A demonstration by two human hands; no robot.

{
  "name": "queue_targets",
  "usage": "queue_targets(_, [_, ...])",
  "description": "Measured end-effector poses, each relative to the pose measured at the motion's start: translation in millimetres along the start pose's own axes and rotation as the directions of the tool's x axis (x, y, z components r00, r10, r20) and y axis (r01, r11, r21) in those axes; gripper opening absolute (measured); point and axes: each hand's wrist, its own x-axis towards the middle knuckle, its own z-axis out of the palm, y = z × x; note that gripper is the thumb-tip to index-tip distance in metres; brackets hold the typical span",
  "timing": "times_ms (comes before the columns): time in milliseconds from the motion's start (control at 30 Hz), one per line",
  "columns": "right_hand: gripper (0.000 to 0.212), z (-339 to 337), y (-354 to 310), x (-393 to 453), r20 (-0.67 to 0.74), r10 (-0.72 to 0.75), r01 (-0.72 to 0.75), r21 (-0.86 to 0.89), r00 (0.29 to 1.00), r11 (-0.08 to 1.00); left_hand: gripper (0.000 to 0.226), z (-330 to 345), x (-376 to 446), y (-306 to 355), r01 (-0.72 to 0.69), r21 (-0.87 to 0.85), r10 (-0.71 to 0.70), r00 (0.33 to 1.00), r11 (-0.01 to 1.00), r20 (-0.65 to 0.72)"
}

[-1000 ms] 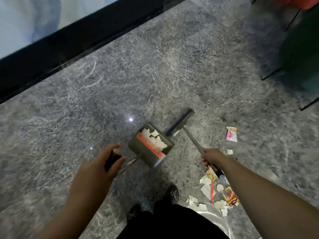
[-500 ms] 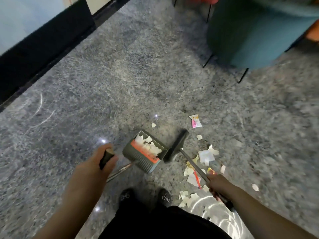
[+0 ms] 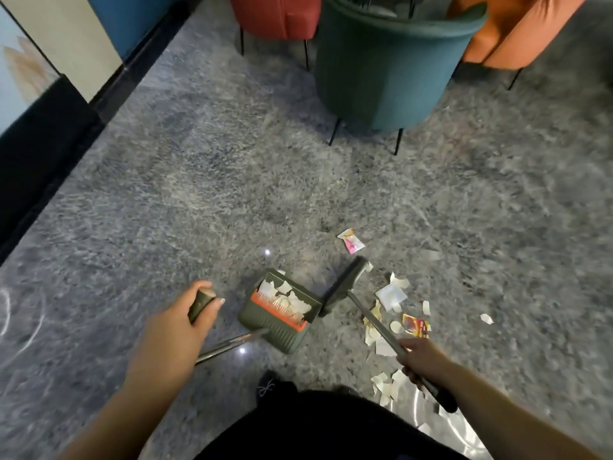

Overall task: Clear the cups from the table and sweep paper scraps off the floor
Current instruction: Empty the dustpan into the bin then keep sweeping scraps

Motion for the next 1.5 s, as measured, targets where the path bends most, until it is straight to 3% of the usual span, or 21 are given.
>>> queue_targets(300, [0.018, 42.8, -53.8, -18.1, 0.013, 0.001, -0.002, 0.068, 1.0, 0.998, 0.031, -12.6, 59.8, -64.9, -0.086, 0.064, 0.082, 0.995, 0.994, 0.058])
queue_targets(467, [0.015, 55.1, -82.7, -20.8, 0.042, -0.02, 0.016, 0.101, 0.999, 0.995, 0.036, -2.6, 74.1, -74.6, -0.114, 0.128, 0.093, 0.982, 0.985, 0.165])
queue_targets(700, [0.016, 74.1, -129.3, -9.5, 0.059, -0.01, 0.002, 0.129, 0.998, 0.992, 0.029, -7.6, 103.0, -74.2, -0.152, 0.187, 0.113, 0.972, 0.97, 0.205])
queue_targets(1000, [0.023, 85.8, -173.1, 27.2, 0.109, -0.041, 0.042, -0.003, 0.993, 0.999, 0.028, -16.2, 127.3, -79.4, -0.138, 0.24, 0.091, 0.977, 0.961, 0.195])
queue_targets(1167, [0.023, 86.9, -197.0, 52.0, 0.269, 0.039, -0.049, 0.03, 0.962, 0.998, 0.034, -17.5, 122.8, -82.3, -0.134, 0.3, 0.086, 0.982, 0.945, 0.166])
queue_targets(1267, [0.018, 93.7, -210.0, 57.2, 0.322, 0.053, -0.024, -0.095, 0.945, 0.995, 0.036, -13.0, 119.6, -82.9, -0.149, 0.28, 0.111, 0.983, 0.948, 0.148])
queue_targets(1500, [0.024, 105.9, -182.7, 61.4, 0.279, 0.096, -0.065, -0.118, 0.956, 0.991, 0.035, -4.5, 115.2, -82.5, -0.138, 0.2, 0.103, 0.979, 0.97, 0.175])
